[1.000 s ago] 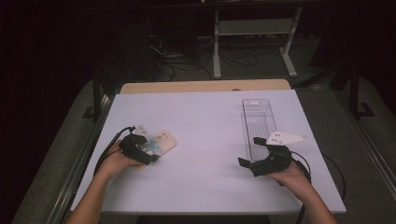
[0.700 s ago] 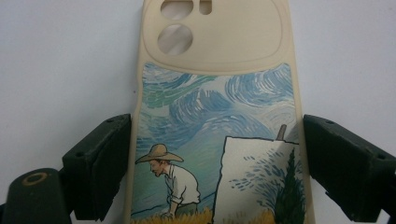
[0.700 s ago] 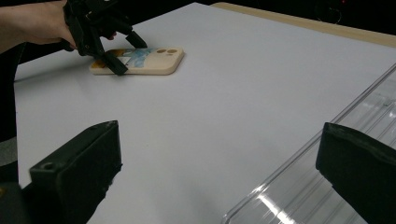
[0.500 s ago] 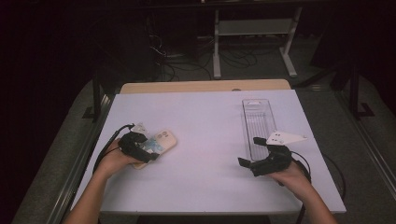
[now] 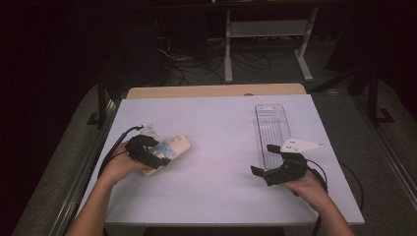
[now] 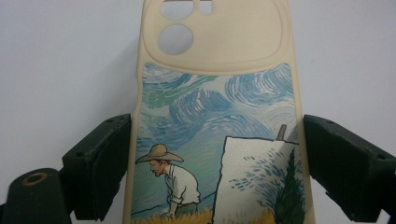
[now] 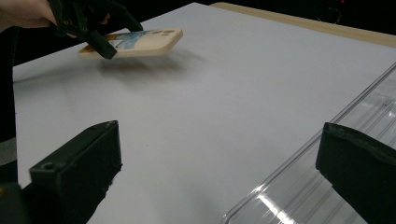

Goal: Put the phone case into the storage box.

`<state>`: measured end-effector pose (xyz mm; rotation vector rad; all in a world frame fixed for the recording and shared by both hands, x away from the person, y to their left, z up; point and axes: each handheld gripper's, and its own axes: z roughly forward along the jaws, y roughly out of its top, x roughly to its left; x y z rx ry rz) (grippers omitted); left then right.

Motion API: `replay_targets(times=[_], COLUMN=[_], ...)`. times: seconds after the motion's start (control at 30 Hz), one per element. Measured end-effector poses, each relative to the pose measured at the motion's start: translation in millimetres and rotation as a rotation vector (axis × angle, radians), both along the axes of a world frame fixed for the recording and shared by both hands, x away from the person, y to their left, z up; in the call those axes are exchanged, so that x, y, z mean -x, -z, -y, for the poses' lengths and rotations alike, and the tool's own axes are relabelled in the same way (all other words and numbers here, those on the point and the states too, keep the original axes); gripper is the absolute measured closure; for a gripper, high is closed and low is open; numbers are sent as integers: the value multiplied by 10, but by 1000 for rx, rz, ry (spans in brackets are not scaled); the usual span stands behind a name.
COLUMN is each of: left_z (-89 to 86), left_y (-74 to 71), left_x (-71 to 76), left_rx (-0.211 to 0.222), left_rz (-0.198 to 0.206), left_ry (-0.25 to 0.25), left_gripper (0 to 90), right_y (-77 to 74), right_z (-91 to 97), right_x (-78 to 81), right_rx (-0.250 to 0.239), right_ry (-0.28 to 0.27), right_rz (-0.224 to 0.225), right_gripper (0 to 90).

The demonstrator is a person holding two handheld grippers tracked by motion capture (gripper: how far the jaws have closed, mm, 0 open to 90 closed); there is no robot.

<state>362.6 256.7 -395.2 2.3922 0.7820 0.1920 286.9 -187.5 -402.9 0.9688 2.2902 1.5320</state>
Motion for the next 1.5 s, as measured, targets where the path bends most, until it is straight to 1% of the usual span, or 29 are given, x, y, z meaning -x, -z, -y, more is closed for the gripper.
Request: replay_targets(times=[0.03,0.07,0.1,0.13,0.17,0.23,0.3,0.37,0.4,0.47,0.57,0.67,0.7,0.73,0.77,0.83,0.9,0.93,1.0,1.07,1.13,1.2,1.33,1.5], left_z=[10,16,27,44,49,85,127,175,190,243,319,392,419,441,467,513,555,573,619,669,710,739,759,774], left_y=[-26,-56,-85,-108,-138,-186,-232,-272,-298,-328,-376,-412,-417,-428,-434,-444,-449,-455,-464,-471,-477,-473,-481,-477], left_x=[4,-1,3,14,12,25,36,39,33,27,14,2,-1,-9,-9,-15,-21,-36,-48,-51,-51,-45,-54,-64], left_rx=[-3,-7,-4,11,9,23,16,6,-7,-1,-14,-14,-9,-11,-5,-9,-10,-16,-13,-10,-11,-7,-2,3], left_rz=[1,9,9,5,9,8,5,10,15,21,25,24,25,32,31,35,25,30,24,16,27,27,23,28], left_ry=[7,21,25,18,33,43,67,90,109,122,157,183,188,204,215,246,265,278,281,296,316,333,365,382], left_gripper=[113,112,113,113,112,113,112,112,112,112,112,112,112,112,112,112,112,112,112,112,112,112,112,112], right_y=[0,-1,-1,-2,-3,-3,-3,-4,-4,-4,-3,-4,-4,-4,-4,-4,-4,-3,-4,-3,-4,-4,-5,-10], right_z=[1,2,3,4,4,5,2,3,4,2,4,3,3,3,3,3,4,4,4,4,2,-2,-4,-10], right_x=[-1,-2,-4,-4,-4,-6,-6,-7,-8,-7,-7,-6,-6,-7,-8,-9,-8,-8,-8,-10,-7,-2,0,-4], right_rx=[-2,-3,-4,-5,-7,-9,-9,-13,-13,-12,-10,-9,-9,-9,-9,-8,-9,-10,-9,-9,-7,-7,-4,3], right_ry=[1,0,1,2,3,4,3,4,5,4,2,2,2,2,2,3,2,2,1,1,0,2,2,-3], right_rz=[-1,-4,-5,-5,-5,-10,-10,-13,-11,-10,-9,-10,-10,-10,-9,-9,-9,-9,-9,-9,-9,-9,-7,-15], right_gripper=[0,0,0,0,0,0,0,0,0,0,0,0,0,0,0,0,0,0,0,0,0,0,0,0])
